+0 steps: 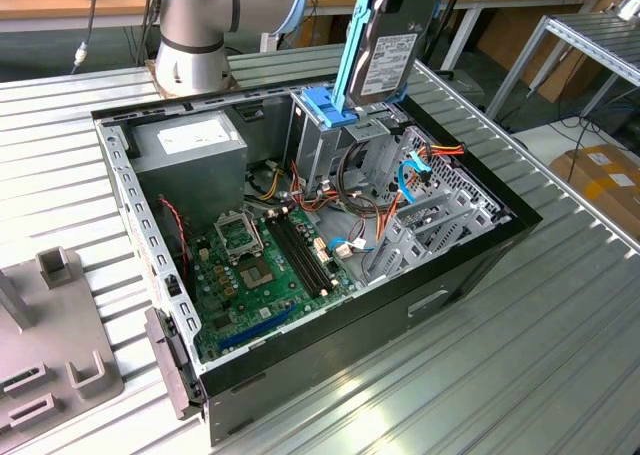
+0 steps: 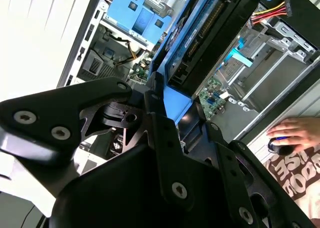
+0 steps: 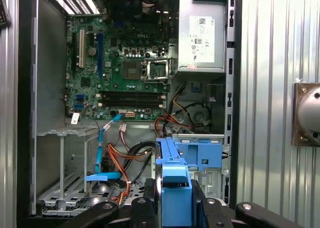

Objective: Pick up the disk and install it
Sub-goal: 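Insert the disk into the insertion slot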

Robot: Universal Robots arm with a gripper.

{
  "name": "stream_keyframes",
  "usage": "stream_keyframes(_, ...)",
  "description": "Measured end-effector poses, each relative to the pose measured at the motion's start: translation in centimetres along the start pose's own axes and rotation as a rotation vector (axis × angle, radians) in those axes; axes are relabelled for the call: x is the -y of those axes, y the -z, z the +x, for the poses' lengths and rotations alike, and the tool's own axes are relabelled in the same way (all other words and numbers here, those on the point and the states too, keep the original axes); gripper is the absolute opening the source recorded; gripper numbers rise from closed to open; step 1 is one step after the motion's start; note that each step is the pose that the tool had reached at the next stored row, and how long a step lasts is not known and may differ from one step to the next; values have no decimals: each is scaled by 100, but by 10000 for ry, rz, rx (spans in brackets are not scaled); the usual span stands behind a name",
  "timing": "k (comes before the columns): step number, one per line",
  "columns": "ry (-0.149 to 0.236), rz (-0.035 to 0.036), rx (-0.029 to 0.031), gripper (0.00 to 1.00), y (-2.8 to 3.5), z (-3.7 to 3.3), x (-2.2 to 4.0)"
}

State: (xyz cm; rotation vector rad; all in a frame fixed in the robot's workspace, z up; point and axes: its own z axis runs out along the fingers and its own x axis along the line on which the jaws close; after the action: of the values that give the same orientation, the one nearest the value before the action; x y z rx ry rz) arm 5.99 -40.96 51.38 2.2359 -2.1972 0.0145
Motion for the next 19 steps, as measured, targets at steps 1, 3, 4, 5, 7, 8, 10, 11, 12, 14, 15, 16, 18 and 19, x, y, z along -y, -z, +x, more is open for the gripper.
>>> stream_keyframes(1,1,0,-1,37,0,11,0)
stream_keyframes(3,0,0,0,37,0,37,0)
stream_keyframes(4,0,0,0,37,-1,53,1)
stream_keyframes(5,1,0,1,37,-1,75,1)
stream_keyframes(7,0,0,-1,37,-1,107,1)
stream_keyframes(8,0,0,0,37,-1,126,1)
stream_keyframes(10,1,0,0,37,-2,155,3)
stream_keyframes(11,1,0,0,37,-2,176,4)
stream_keyframes(12,0,0,0,37,-2,199,5)
stream_keyframes(14,0,0,-1,37,-3,246,7)
stream_keyframes(15,1,0,0,37,-3,263,8)
stream_keyframes(16,0,0,0,37,-3,282,8)
stream_keyframes(18,0,0,0,37,-4,320,9)
stream_keyframes(19,0,0,0,37,-4,331,10)
